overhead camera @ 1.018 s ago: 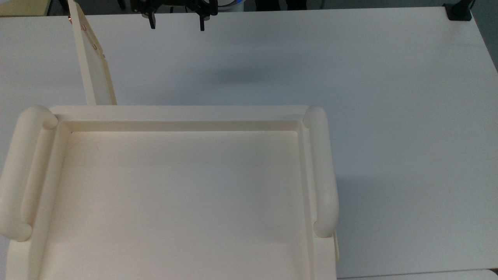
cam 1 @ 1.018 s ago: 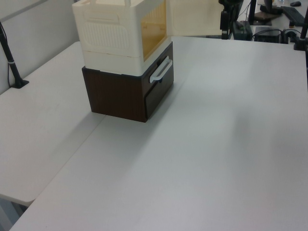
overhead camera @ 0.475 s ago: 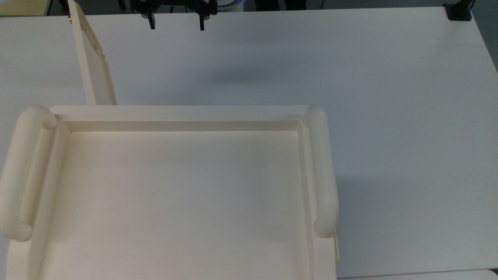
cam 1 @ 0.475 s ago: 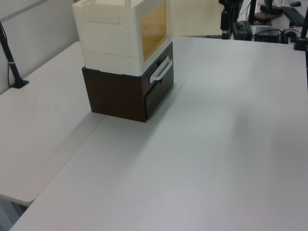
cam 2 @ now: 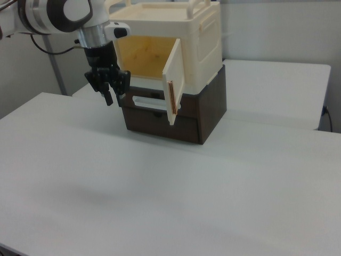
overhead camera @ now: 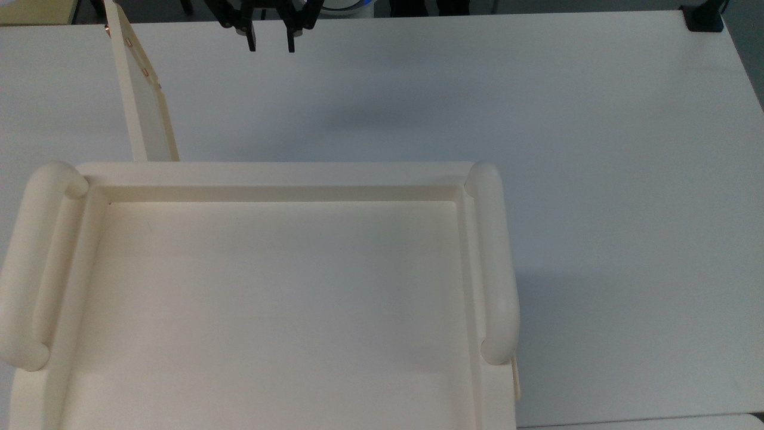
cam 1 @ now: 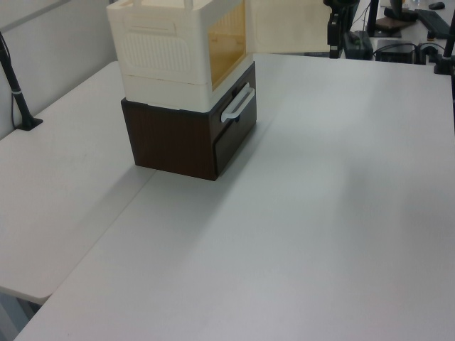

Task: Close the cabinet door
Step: 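Move the gripper down beside the outer edge of the open door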

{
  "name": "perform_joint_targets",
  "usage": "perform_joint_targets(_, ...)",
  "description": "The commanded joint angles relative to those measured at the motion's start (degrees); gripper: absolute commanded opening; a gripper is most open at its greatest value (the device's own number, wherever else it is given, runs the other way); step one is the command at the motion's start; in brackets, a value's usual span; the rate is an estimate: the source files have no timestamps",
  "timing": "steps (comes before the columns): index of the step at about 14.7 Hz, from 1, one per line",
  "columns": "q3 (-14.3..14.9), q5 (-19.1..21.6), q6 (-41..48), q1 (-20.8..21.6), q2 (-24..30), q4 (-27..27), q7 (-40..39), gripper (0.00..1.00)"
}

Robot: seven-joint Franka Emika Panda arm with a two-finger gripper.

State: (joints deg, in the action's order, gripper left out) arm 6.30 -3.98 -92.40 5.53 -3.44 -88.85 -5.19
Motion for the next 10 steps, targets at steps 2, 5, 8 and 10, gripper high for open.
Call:
perform_joint_targets(2, 0.12, 0.99, 1.61, 0.45, 1.41, 0.16, -0.26, 0.00)
perform_joint_targets(5, 0.29, 1.16, 4.14, -0.07, 1.68, 4.63, 0.18, 0.00)
perform_joint_targets(8, 0.38, 0.90, 4.51, -0.34, 1.68, 10.25, 0.35, 0.00)
perform_joint_targets(10, 1.25, 0.90, 4.25, -1.39, 1.77, 12.11, 0.35, 0.00)
